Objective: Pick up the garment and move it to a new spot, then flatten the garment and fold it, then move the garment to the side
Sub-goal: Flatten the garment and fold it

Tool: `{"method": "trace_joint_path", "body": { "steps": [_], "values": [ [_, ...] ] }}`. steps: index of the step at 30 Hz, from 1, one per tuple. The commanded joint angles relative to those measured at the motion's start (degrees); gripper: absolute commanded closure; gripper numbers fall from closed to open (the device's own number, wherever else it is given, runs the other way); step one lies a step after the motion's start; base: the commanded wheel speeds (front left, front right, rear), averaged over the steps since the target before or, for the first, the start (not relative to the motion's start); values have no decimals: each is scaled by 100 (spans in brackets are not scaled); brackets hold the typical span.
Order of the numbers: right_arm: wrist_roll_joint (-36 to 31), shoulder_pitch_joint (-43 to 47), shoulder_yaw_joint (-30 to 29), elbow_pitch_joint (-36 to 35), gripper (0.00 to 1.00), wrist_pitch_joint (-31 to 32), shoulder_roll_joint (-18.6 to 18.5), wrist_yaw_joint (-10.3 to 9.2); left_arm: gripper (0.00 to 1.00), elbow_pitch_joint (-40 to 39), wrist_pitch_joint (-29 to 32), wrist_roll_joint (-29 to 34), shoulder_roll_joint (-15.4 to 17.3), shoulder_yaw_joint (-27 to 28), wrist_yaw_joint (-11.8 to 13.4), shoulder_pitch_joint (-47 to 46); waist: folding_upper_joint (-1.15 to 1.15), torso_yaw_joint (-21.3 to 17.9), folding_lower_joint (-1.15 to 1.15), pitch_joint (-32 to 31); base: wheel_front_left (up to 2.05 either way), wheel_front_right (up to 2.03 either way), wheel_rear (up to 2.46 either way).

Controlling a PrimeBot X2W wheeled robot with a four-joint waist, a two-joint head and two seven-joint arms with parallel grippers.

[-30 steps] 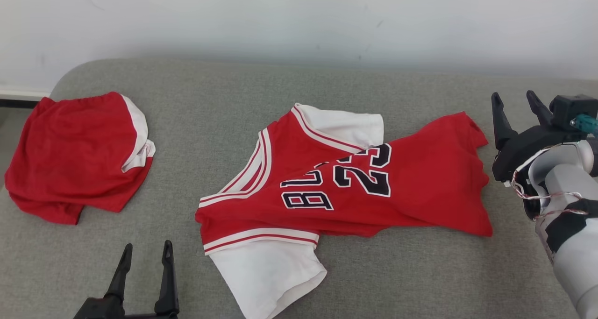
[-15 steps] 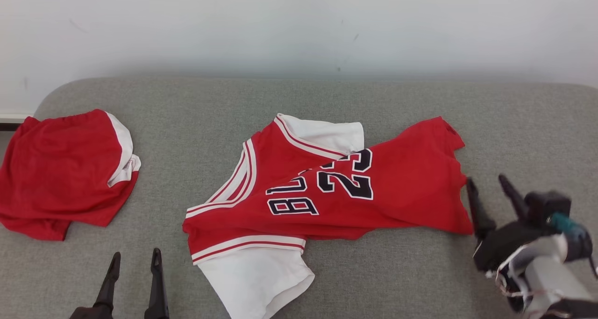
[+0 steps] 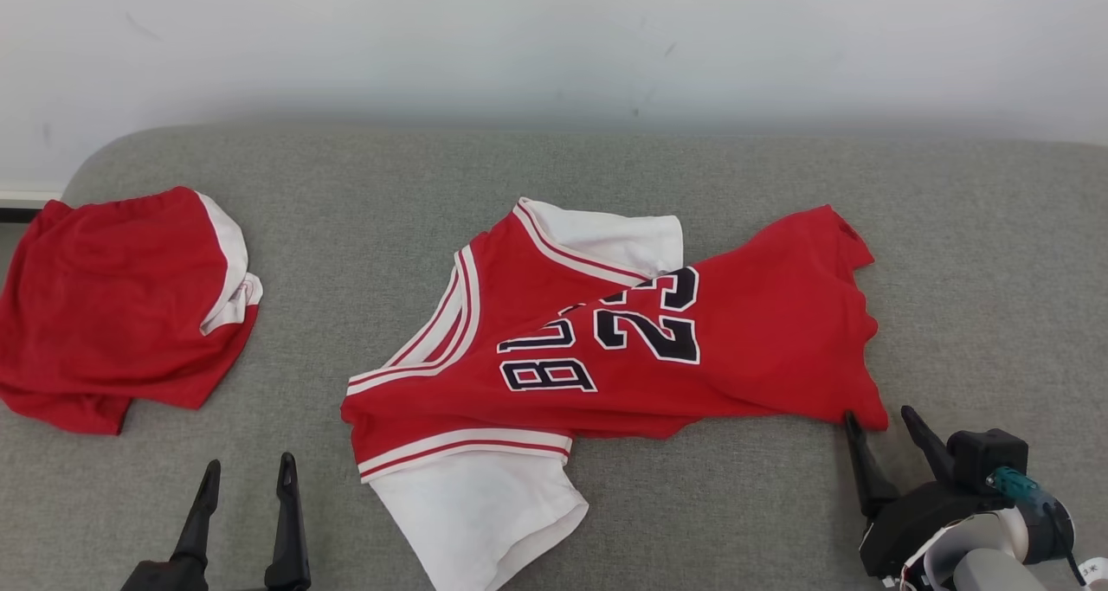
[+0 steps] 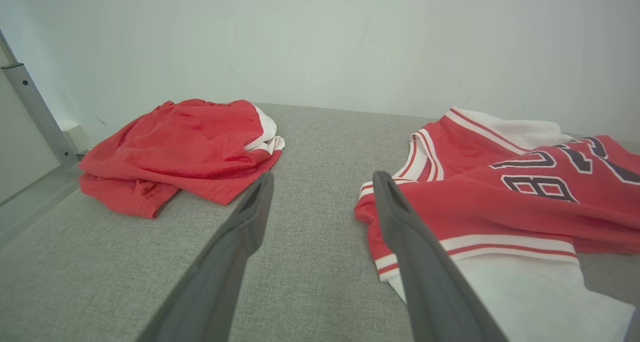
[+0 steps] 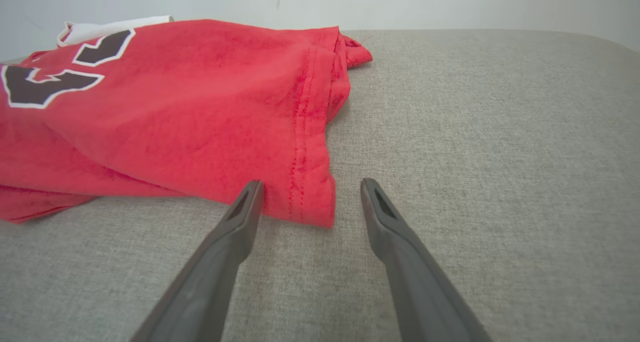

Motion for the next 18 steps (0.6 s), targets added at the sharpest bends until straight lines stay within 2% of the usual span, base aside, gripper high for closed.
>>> {"method": "trace_joint_path", "body": {
  "steps": [1,2,4,11,18],
  "values": [
    [-18,-30,14,76,0,-2,58,-13,0,19,-19,67,-8,29,-31,-48,0,20,0,9,0,0,0],
    [-6,-53,30,149,0,8,62,-13,0,27,-19,57,-7,39,-34,-49,0,26,0,12,0,0,0],
    [49,-135,90,275,100,15,79,-13,0,41,-19,48,-8,50,-40,-48,0,29,0,10,0,0,0],
    [68,-214,172,215,100,-9,94,-13,0,73,-19,50,-8,101,-30,25,0,-61,0,-66,0,0,0],
    [56,258,97,-690,100,-4,75,-13,0,130,-19,-30,-8,88,-36,160,0,-319,0,-246,0,0,0]
  ]
}}
